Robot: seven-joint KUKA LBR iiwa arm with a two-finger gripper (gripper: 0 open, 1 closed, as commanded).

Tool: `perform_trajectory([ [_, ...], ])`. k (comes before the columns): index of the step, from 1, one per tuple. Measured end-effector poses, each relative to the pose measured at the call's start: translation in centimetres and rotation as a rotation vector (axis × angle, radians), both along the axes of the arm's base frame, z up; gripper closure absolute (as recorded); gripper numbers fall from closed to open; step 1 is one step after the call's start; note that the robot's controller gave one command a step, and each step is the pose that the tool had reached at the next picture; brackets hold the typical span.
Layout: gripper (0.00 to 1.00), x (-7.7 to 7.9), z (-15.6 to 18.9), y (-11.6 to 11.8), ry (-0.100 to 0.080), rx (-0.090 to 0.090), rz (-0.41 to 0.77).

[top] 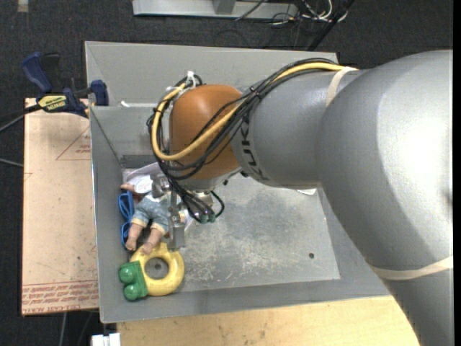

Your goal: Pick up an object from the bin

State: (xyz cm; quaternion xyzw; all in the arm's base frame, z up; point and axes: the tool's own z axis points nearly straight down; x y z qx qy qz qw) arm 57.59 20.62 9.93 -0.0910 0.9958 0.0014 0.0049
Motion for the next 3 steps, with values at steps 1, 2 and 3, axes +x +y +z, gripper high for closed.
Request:
perform_trajectory([
  [1, 1.0, -0.9, -2.4, 1.0, -0.013, 0.003, 0.148],
  [2, 1.0, -0.9, -2.4, 1.0, -0.013, 0.004, 0.148],
  [3, 1.0, 1.1, 0.5, 0.5, -0.016, 0.004, 0.201],
])
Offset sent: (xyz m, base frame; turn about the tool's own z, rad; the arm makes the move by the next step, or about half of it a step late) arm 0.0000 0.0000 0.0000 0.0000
